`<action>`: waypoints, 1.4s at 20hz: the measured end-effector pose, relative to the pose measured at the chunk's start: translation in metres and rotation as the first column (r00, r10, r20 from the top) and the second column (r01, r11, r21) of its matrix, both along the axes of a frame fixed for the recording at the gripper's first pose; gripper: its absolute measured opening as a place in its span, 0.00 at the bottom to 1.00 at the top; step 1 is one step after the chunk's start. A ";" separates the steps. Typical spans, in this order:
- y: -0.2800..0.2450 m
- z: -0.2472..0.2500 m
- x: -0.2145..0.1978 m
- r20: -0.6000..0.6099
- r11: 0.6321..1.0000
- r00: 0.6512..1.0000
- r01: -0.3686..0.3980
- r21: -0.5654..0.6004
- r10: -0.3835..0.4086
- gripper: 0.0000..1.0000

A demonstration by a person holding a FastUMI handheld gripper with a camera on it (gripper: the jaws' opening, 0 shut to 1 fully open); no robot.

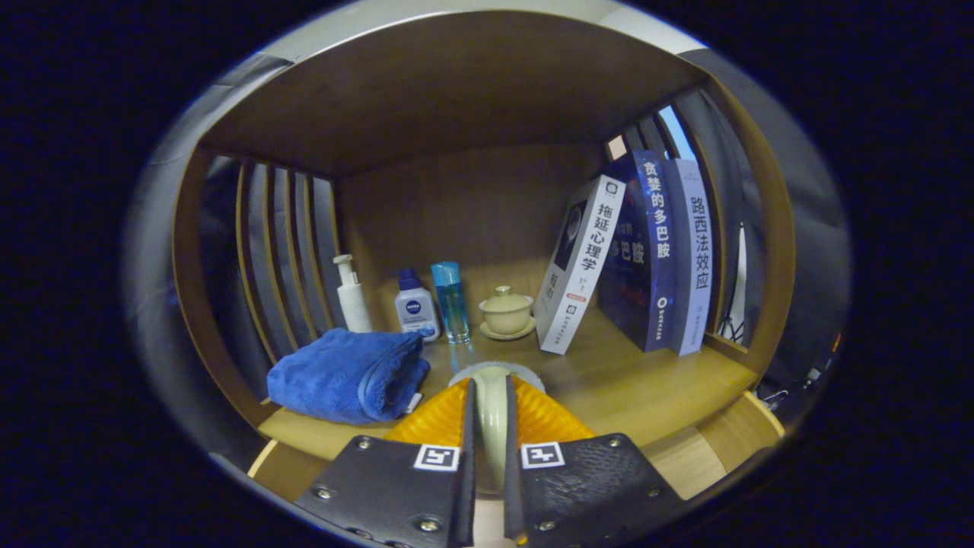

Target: Pull open the drawer, take out the items inside it, and place them on the countertop above the cabinet.

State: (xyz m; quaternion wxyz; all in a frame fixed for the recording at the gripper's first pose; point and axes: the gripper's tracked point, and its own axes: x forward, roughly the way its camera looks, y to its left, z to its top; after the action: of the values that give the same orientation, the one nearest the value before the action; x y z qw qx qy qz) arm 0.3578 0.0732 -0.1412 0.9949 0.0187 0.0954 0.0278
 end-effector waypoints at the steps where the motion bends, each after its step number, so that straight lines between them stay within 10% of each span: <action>1: 0.001 -0.003 0.005 -0.005 1.000 1.000 0.000 0.010 0.000 0.16; 16: -0.013 0.003 0.063 0.049 0.994 0.993 0.104 -0.016 -0.103 0.22; 24: -0.009 0.060 0.009 0.125 0.997 0.989 0.077 -0.030 -0.073 0.94; 28: -0.003 0.090 -0.034 0.146 0.998 0.988 0.059 -0.040 -0.052 0.96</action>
State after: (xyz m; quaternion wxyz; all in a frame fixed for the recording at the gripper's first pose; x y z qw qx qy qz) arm 0.3235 0.0705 -0.0509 0.9997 -0.0024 0.0229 -0.0006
